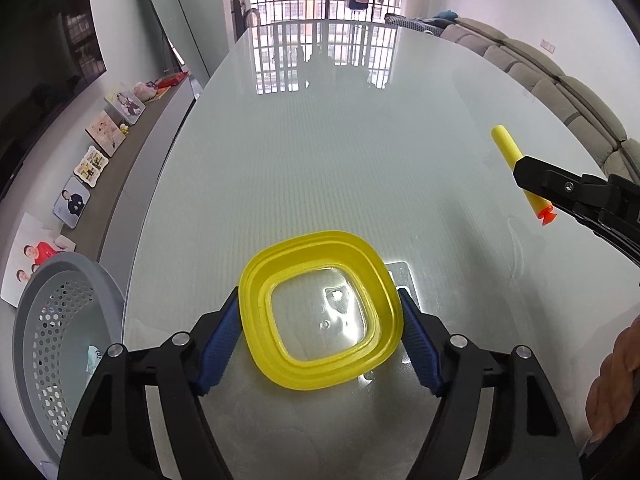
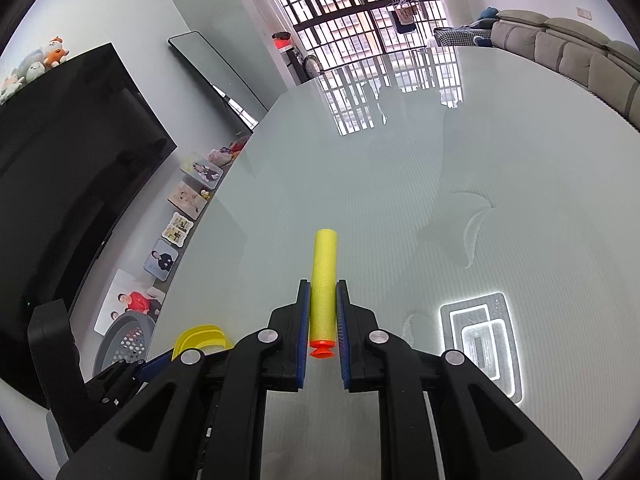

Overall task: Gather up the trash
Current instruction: 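Grasp the yellow foam dart with the right gripper while the left gripper grasps the yellow lid, then carry lid and dart over the grey basket and open both grippers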

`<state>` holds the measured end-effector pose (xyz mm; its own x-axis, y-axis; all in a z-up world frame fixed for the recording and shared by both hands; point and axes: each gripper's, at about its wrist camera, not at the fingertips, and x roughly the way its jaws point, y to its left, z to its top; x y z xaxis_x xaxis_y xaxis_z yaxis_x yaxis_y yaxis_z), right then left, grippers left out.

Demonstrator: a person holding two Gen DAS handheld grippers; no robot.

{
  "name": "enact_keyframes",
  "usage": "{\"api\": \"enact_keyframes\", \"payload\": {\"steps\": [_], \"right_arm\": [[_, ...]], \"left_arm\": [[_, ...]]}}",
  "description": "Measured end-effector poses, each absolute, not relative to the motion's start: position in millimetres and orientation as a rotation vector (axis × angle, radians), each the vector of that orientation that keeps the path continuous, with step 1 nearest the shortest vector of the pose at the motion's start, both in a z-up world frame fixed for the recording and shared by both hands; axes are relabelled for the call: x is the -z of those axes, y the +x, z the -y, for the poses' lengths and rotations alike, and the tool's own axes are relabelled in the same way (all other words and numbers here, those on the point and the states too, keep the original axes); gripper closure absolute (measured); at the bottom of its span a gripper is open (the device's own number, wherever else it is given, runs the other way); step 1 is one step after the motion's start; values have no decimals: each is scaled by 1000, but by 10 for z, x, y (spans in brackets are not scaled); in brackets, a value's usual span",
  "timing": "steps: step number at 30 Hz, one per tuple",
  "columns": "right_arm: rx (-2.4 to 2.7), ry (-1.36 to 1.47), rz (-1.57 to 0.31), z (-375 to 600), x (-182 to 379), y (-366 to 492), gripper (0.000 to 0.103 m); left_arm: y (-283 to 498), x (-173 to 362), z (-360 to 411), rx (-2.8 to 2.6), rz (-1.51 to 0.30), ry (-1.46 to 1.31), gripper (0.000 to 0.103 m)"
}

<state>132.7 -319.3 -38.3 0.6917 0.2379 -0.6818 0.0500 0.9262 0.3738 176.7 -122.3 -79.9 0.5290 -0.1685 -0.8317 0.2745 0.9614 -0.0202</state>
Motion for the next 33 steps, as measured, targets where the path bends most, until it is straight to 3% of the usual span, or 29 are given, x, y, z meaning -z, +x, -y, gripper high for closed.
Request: {"api": "enact_keyframes", "payload": {"steps": [19, 33], "right_arm": [[-128, 324, -825, 2957, 437, 1357, 91], [-226, 280, -838, 2116, 441, 985, 91]], "left_arm": [[1260, 418, 694, 190, -871, 86, 31], [977, 214, -162, 98, -822, 49, 31]]}}
